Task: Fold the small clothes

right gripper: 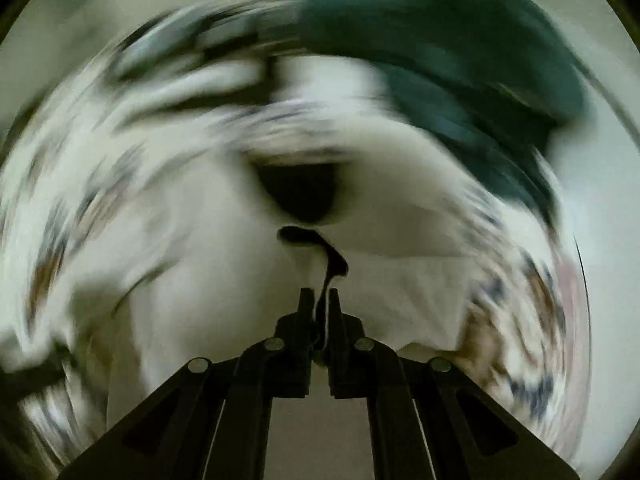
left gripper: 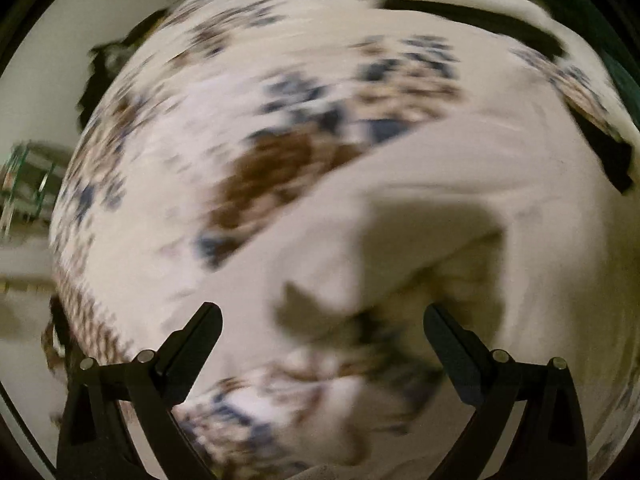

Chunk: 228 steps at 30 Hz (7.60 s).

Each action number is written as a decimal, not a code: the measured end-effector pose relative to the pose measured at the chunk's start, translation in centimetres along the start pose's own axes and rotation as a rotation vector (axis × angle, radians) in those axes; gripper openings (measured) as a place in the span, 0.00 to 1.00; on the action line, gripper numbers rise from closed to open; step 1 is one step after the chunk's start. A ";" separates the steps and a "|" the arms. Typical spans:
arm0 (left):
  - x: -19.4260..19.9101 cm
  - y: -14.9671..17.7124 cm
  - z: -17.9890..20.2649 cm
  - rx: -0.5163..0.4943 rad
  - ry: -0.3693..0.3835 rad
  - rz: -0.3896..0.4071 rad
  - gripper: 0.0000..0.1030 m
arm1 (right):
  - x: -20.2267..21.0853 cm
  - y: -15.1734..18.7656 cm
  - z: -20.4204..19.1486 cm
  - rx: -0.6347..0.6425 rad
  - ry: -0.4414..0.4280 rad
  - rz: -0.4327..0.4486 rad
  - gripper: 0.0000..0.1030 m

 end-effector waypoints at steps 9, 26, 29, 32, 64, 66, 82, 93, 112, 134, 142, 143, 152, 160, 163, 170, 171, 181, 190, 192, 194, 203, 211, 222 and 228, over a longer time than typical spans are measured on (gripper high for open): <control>-5.2 5.1 -11.5 0.193 -0.096 -0.124 1.00 | -8.0 7.9 -13.1 0.275 -0.015 -0.200 0.05; -14.9 12.1 -14.5 0.937 0.451 -0.510 0.96 | -4.0 11.5 2.9 -0.324 -0.202 -0.311 0.68; -15.2 11.5 -15.4 0.952 0.380 -0.472 0.43 | -4.3 13.2 5.2 -0.392 -0.169 -0.328 0.68; -14.2 9.5 -15.9 0.864 0.301 -0.378 0.06 | -4.9 14.5 7.5 -0.439 -0.137 -0.341 0.68; 11.1 17.3 26.6 -0.649 0.660 -0.058 0.15 | 6.6 41.0 34.9 -0.778 -0.163 -0.387 0.68; 11.5 16.2 25.4 -0.631 0.659 -0.037 0.69 | 7.4 41.0 34.9 -0.772 -0.193 -0.372 0.68; -4.6 16.7 6.9 -0.224 0.429 -0.346 0.95 | 11.3 48.9 39.6 -0.824 -0.478 -0.489 0.68; -0.6 16.8 7.7 -0.109 0.557 -0.314 0.06 | 13.0 50.2 44.2 -0.809 -0.472 -0.443 0.03; 0.3 -11.2 16.3 0.092 0.764 -0.158 0.05 | 11.6 17.1 54.3 -0.629 -0.392 -0.010 0.03; -4.1 -19.2 19.6 -0.179 0.570 0.028 0.46 | -4.0 5.5 52.0 -0.617 -0.319 -0.075 0.48; -5.6 -23.2 17.6 -0.058 0.567 0.037 0.03 | -5.3 3.2 53.9 -0.689 -0.215 -0.028 0.03; -6.1 -23.4 17.3 -0.059 0.555 0.029 0.03 | -5.4 3.2 53.9 -0.686 -0.204 -0.035 0.03; -6.6 -22.9 14.6 -0.033 0.670 -0.073 0.14 | -5.5 3.4 53.5 -0.698 -0.188 -0.051 0.03; -5.7 -21.4 18.3 -0.111 0.701 -0.077 0.21 | -6.5 4.4 52.3 -0.764 -0.311 -0.118 0.21; -6.2 -21.7 18.6 -0.117 0.634 -0.056 0.03 | -5.9 4.2 52.7 -0.712 -0.231 -0.095 0.03; -4.6 -22.7 15.5 0.010 0.814 -0.100 0.41 | -5.2 4.0 53.3 -0.793 -0.313 -0.115 0.14; -4.2 -22.5 15.7 -0.003 0.822 -0.091 0.61 | -5.3 4.1 53.1 -0.789 -0.324 -0.121 0.33; -6.0 -20.5 18.7 -0.162 0.662 -0.045 0.04 | -5.1 5.1 52.9 -0.751 -0.249 -0.110 0.03; -3.4 -18.3 13.6 -0.059 0.796 -0.129 0.58 | -1.8 8.0 53.2 -0.916 -0.438 -0.132 0.57; -3.1 -15.8 10.1 0.042 0.841 -0.158 0.62 | 0.5 10.6 53.2 -0.953 -0.429 -0.114 0.58; -3.9 -11.9 7.7 0.145 0.863 -0.243 0.63 | 2.3 14.4 52.6 -1.009 -0.423 -0.122 0.63; -4.1 -1.5 7.3 0.408 1.078 -0.455 0.63 | 0.3 26.9 46.0 -1.451 -0.688 -0.111 0.73; -4.2 -2.2 14.9 0.367 1.124 -0.495 0.67 | -1.4 24.9 42.5 -1.394 -0.783 -0.079 0.74; -4.1 -5.1 15.1 0.503 1.006 -0.361 0.20 | -3.7 22.8 42.9 -1.594 -0.846 0.067 0.26; 0.1 -6.5 13.2 0.469 0.963 -0.290 0.15 | 0.2 19.7 43.1 -1.527 -0.799 0.076 0.14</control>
Point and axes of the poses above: each gripper's, at about its wrist camera, not at the fingertips, and x roughly against the way its jaws point, z to its right, y to its underside, the point moved 7 cm from there along -x, roughly the way its jaws point, and after that the axes turned 10 degrees about -y, right-handed, at the moved point
